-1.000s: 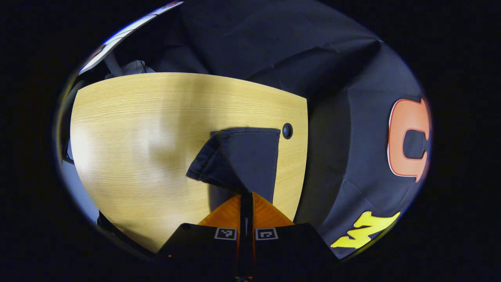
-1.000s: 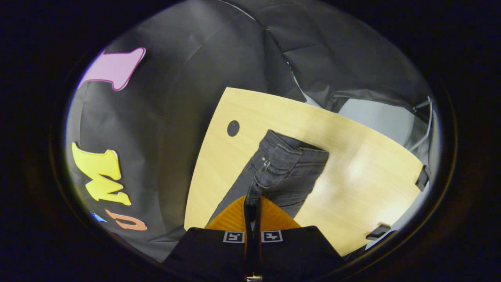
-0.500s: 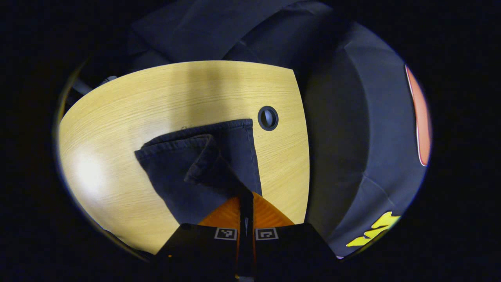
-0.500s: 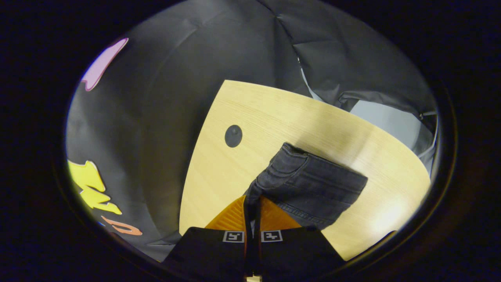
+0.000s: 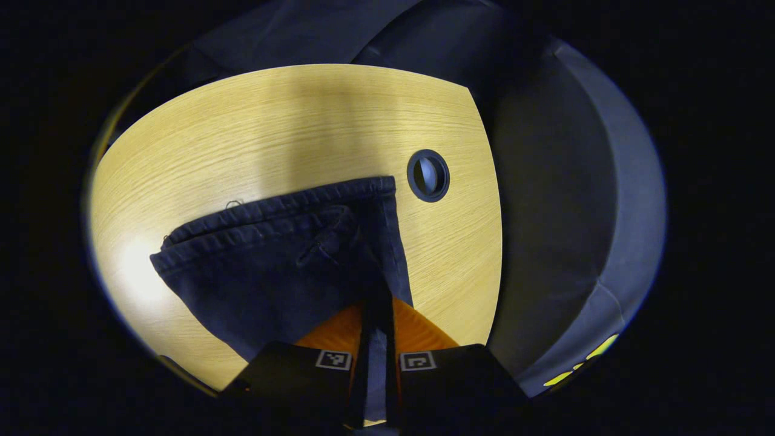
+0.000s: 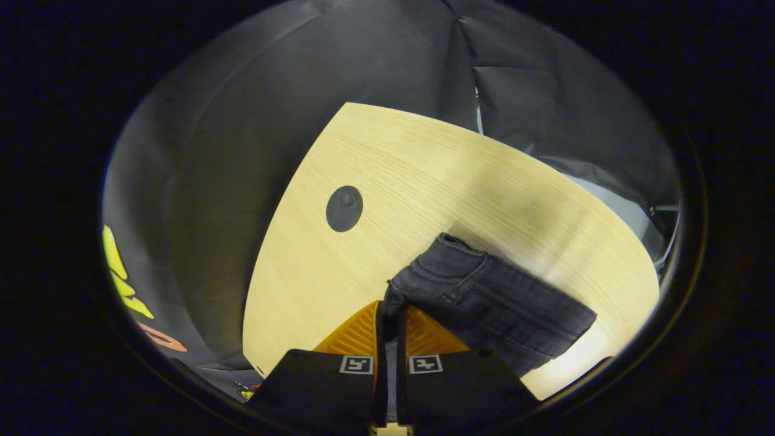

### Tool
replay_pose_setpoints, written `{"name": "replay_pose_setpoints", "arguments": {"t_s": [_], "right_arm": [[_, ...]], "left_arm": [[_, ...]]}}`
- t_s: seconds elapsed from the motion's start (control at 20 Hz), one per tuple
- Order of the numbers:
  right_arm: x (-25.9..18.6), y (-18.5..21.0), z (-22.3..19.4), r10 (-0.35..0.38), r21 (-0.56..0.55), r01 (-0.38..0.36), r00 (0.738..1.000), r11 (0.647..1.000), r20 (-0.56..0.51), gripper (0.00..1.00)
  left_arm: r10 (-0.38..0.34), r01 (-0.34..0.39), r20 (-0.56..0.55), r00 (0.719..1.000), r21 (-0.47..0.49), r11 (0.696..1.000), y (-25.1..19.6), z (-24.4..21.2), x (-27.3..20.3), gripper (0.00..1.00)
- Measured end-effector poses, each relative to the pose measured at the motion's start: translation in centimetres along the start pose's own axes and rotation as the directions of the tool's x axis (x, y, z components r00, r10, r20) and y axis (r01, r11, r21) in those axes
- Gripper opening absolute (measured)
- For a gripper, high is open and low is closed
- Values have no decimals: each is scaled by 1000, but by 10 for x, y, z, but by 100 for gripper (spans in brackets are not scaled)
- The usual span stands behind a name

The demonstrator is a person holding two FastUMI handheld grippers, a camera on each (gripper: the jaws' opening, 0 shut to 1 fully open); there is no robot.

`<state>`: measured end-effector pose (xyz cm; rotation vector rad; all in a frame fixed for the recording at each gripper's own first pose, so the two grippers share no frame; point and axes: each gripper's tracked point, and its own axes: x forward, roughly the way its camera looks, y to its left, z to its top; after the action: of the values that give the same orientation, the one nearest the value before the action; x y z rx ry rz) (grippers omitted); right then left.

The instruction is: Grasp the waist and the cuffs of the jeans and fold them to make the two legs overlap; first hold the waist and fold one-third of the jeans toward the cuffs, then hold the cuffs and fold the remaining one-third in the same direction to finish folding.

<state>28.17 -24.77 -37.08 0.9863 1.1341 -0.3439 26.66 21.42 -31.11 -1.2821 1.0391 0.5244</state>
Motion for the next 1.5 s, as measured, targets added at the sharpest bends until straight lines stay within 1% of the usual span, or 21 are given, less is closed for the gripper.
{"name": "replay_pose_setpoints", "arguments": {"t_s": [0.05,0.1,0.15,0.2,0.25,0.3,0.35,0.45,0.55,0.65,0.7,0.75,0.8,0.9,0.95,1.05,1.1,1.2,1.3,1.35,1.5], "right_arm": [[2,3,0,15,15,-15,1000,1000,8,11],[2,3,-1,18,25,-19,1000,1000,10,16],[-1,2,0,26,31,-26,1000,999,17,19],[-3,2,0,34,34,-35,999,999,26,22],[-5,4,-1,37,32,-38,999,999,32,30],[-7,7,-1,45,26,-46,998,999,39,43],[-10,12,-3,57,19,-58,997,998,46,59],[-22,12,-2,39,-22,-37,996,999,76,89],[-32,17,-7,41,-81,-32,993,996,108,98],[-57,26,-13,71,-125,-53,987,991,143,98],[-71,32,-20,96,-132,-74,982,988,160,98],[-87,38,-28,119,-151,-92,977,984,177,98],[-106,40,-37,136,-185,-99,970,978,199,98],[-143,44,-54,174,-294,-91,948,952,268,98],[-162,44,-63,194,-357,-77,933,931,303,98],[-203,44,-84,246,-480,-32,887,877,390,98],[-223,43,-95,272,-539,3,860,842,431,98],[-259,37,-116,324,-632,82,803,771,500,98],[-285,28,-130,356,-677,163,749,718,558,98],[-299,21,-137,367,-686,191,729,702,579,98],[-330,-2,-152,377,-682,228,692,695,616,98]], "left_arm": [[5,-5,11,1000,7,1000,-3,2,-3,22],[6,-6,18,1000,16,1000,-6,2,-7,34],[0,-1,25,1000,21,1000,-11,3,-11,39],[0,-1,42,999,24,1000,-16,4,-15,59],[9,-10,47,999,30,999,-19,2,-17,80],[6,-7,49,999,36,999,-25,-1,-18,100],[-8,6,48,999,43,999,-34,-5,-21,100],[-33,30,51,998,65,997,-54,-14,-32,98],[-64,56,66,996,120,991,-80,-26,-49,98],[-107,81,100,989,235,969,-109,-40,-76,98],[-135,91,121,983,313,945,-124,-47,-91,99],[-163,96,142,976,392,915,-110,-18,-126,98],[-204,102,168,965,475,874,-124,-61,-120,98],[-304,117,211,929,612,782,-151,-78,-169,98],[-358,120,220,907,681,722,-157,-91,-187,98],[-461,75,264,847,799,596,-165,-114,-224,98],[-502,48,278,819,839,542,-166,-129,-242,98],[-574,2,292,765,890,456,-164,-163,-271,98],[-629,-35,299,718,917,397,-156,-196,-288,98],[-644,-43,294,706,926,376,-150,-211,-291,98],[-671,-57,297,680,933,355,-128,-250,-301,98]]}}
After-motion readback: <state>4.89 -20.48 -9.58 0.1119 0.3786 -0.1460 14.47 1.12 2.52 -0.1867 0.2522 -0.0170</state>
